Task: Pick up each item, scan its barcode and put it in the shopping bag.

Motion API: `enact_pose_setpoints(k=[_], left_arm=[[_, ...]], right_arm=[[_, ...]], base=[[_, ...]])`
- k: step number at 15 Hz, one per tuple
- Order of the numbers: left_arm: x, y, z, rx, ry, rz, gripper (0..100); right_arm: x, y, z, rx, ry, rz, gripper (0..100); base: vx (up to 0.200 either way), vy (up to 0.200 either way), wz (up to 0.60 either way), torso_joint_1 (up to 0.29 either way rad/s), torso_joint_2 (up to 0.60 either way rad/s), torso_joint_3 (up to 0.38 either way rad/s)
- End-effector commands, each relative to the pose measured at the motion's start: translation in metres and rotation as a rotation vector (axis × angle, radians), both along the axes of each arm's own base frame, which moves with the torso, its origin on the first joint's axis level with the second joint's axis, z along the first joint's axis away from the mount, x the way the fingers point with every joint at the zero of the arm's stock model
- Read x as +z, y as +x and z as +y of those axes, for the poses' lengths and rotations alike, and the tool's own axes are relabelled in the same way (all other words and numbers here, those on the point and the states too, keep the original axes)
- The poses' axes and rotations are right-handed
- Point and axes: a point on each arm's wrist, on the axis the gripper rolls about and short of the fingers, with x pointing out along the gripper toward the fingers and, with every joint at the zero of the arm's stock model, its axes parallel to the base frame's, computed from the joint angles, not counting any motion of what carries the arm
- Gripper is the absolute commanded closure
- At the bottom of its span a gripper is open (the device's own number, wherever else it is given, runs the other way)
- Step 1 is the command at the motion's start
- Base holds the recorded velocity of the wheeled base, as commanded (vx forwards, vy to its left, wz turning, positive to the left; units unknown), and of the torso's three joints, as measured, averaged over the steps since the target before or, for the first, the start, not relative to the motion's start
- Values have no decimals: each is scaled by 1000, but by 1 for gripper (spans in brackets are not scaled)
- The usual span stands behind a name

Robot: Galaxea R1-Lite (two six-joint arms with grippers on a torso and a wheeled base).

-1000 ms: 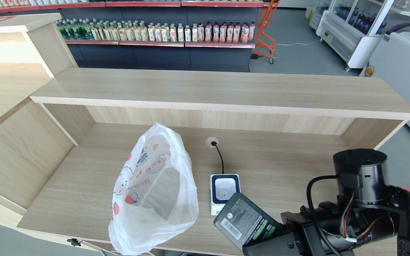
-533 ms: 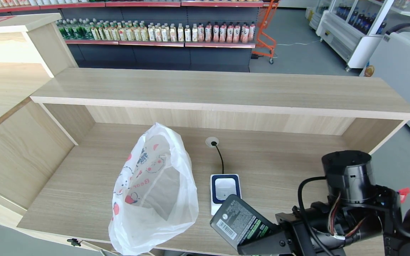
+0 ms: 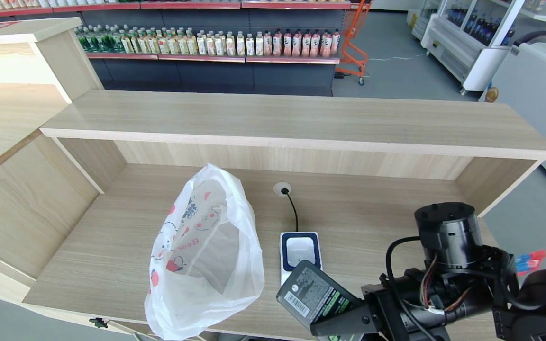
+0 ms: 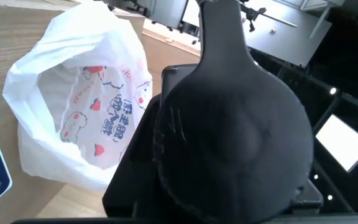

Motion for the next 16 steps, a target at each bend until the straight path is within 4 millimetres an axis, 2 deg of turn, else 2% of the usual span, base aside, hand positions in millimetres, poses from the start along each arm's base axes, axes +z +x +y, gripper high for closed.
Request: enact_pose_setpoints(k=[1, 3, 4, 5, 6, 7, 8, 9, 10, 11, 13, 14, 15, 16], left_arm=[[0, 0, 0, 1, 0, 0, 0], [0, 0, 0, 1, 0, 0, 0], [0, 0, 0, 1, 0, 0, 0], [0, 0, 0, 1, 0, 0, 0], [0, 0, 0, 1, 0, 0, 0], [0, 0, 0, 1, 0, 0, 0], [0, 0, 0, 1, 0, 0, 0], [0, 0, 0, 1, 0, 0, 0], [0, 0, 0, 1, 0, 0, 0], [0, 0, 0, 1, 0, 0, 0], [0, 0, 0, 1, 0, 0, 0], [0, 0, 0, 1, 0, 0, 0], [0, 0, 0, 1, 0, 0, 0], [0, 0, 0, 1, 0, 0, 0]], right_arm=[[-3, 2, 1, 0, -6, 8, 100], [-2, 0, 0, -8, -9, 39, 100], [3, -2, -2, -38, -8, 137, 100], [15, -7, -3, -87, 7, 313, 100], [40, -15, -12, -147, 62, 450, 100], [67, -23, -32, -271, 152, 555, 100], [86, -26, -69, -463, 268, 577, 100], [67, -30, -99, -596, 262, 684, 100], [51, -33, -117, -659, 238, 775, 100], [44, -34, -127, -692, 216, 893, 100], [58, -46, -138, -829, 263, 1294, 100], [61, -49, -140, -883, 293, 1414, 100], [66, -55, -141, -1003, 437, 1795, 100], [66, -56, -140, -1020, 531, 2104, 100]], base=[[0, 0, 0, 0, 0, 0], [0, 0, 0, 0, 0, 0], [0, 0, 0, 0, 0, 0], [0, 0, 0, 0, 0, 0], [0, 0, 0, 0, 0, 0], [0, 0, 0, 0, 0, 0], [0, 0, 0, 0, 0, 0], [0, 0, 0, 0, 0, 0], [0, 0, 0, 0, 0, 0], [0, 0, 0, 0, 0, 0], [0, 0, 0, 0, 0, 0], [0, 0, 0, 0, 0, 0], [0, 0, 0, 0, 0, 0], [0, 0, 0, 0, 0, 0]])
